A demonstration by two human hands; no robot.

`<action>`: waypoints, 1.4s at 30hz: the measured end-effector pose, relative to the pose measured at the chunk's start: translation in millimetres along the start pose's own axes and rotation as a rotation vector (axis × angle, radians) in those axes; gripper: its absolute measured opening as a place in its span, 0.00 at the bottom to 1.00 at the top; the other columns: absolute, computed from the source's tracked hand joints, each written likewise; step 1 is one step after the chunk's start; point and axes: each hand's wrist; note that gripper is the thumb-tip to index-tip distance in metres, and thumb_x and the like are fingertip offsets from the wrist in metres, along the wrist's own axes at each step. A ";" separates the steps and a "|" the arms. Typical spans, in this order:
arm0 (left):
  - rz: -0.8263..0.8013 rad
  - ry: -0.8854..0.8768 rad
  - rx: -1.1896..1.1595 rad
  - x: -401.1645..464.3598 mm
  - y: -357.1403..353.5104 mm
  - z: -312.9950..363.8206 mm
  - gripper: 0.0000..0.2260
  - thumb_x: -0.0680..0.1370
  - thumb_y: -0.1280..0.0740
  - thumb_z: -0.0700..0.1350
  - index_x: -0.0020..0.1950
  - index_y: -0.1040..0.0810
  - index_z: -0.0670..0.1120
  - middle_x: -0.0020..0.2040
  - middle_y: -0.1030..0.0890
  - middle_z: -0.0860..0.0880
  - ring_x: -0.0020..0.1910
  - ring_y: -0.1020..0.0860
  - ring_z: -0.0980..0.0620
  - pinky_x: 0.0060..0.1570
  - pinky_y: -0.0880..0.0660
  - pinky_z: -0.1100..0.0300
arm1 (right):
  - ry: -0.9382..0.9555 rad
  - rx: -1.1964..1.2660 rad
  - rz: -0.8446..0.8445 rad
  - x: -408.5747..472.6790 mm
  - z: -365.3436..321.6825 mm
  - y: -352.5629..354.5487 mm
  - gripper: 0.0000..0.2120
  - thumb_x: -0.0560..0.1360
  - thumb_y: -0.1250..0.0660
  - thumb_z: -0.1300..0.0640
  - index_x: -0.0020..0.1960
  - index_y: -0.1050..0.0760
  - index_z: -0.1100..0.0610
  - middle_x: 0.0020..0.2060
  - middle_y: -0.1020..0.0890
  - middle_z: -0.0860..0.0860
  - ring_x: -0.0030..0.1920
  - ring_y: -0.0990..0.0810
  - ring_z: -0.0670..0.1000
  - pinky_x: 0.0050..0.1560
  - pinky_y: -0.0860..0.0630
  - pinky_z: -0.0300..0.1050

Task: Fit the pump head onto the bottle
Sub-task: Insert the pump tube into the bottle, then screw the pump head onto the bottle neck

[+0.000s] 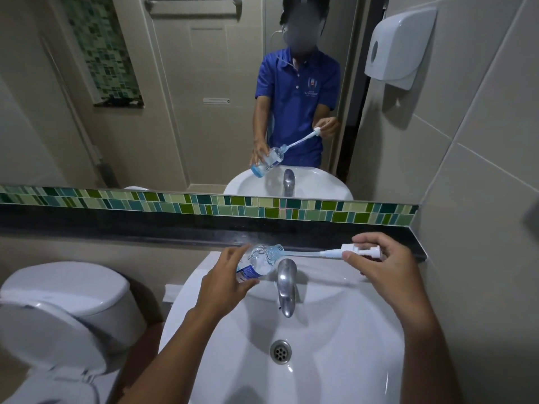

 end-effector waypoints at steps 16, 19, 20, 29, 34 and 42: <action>-0.079 -0.095 -0.206 -51.8 -19.3 47.3 0.33 0.68 0.24 0.64 0.71 0.33 0.71 0.62 0.24 0.71 0.60 0.22 0.62 0.53 0.20 0.62 | -0.016 0.503 -0.338 -25.6 19.8 -43.5 0.21 0.76 0.29 0.66 0.67 0.25 0.54 0.59 0.15 0.52 0.61 0.18 0.51 0.48 0.19 0.39; -0.102 -0.086 -0.219 -55.9 -17.4 49.6 0.35 0.68 0.24 0.66 0.73 0.32 0.67 0.63 0.23 0.68 0.58 0.22 0.63 0.51 0.20 0.66 | -0.002 0.458 -0.304 -24.5 18.3 -45.3 0.20 0.75 0.27 0.66 0.63 0.21 0.50 0.55 0.14 0.48 0.58 0.17 0.49 0.45 0.18 0.40; -0.110 -0.086 -0.221 -57.2 -16.9 50.7 0.35 0.68 0.24 0.67 0.73 0.31 0.68 0.62 0.23 0.68 0.57 0.22 0.65 0.50 0.21 0.68 | 0.002 0.402 -0.240 -24.5 17.0 -47.7 0.18 0.73 0.25 0.64 0.59 0.19 0.49 0.51 0.13 0.45 0.55 0.16 0.49 0.42 0.18 0.40; -0.192 -0.078 -0.292 -58.4 -12.8 66.8 0.32 0.66 0.27 0.70 0.69 0.29 0.73 0.62 0.20 0.68 0.59 0.22 0.63 0.53 0.20 0.64 | 0.085 0.460 -0.312 -26.6 17.6 -48.8 0.12 0.77 0.30 0.54 0.60 0.18 0.51 0.58 0.14 0.50 0.60 0.17 0.51 0.50 0.19 0.42; -0.240 -0.075 -0.328 -61.5 -14.3 75.7 0.32 0.66 0.26 0.69 0.70 0.27 0.69 0.62 0.18 0.64 0.58 0.20 0.60 0.54 0.17 0.55 | 0.016 0.327 -0.058 -24.8 10.1 -59.7 0.20 0.65 0.23 0.38 0.49 0.22 0.48 0.43 0.14 0.47 0.46 0.14 0.50 0.40 0.17 0.41; -0.267 -0.035 -0.345 -63.8 -15.2 77.0 0.32 0.65 0.25 0.67 0.70 0.25 0.67 0.62 0.18 0.62 0.59 0.20 0.58 0.54 0.17 0.53 | -0.056 0.290 -0.070 -27.8 10.8 -61.8 0.10 0.69 0.22 0.48 0.47 0.20 0.48 0.42 0.14 0.49 0.45 0.14 0.51 0.35 0.20 0.35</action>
Point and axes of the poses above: each hand's wrist, its own x-axis towards the middle knuckle, its own y-axis out of the back of the hand, z = x × y
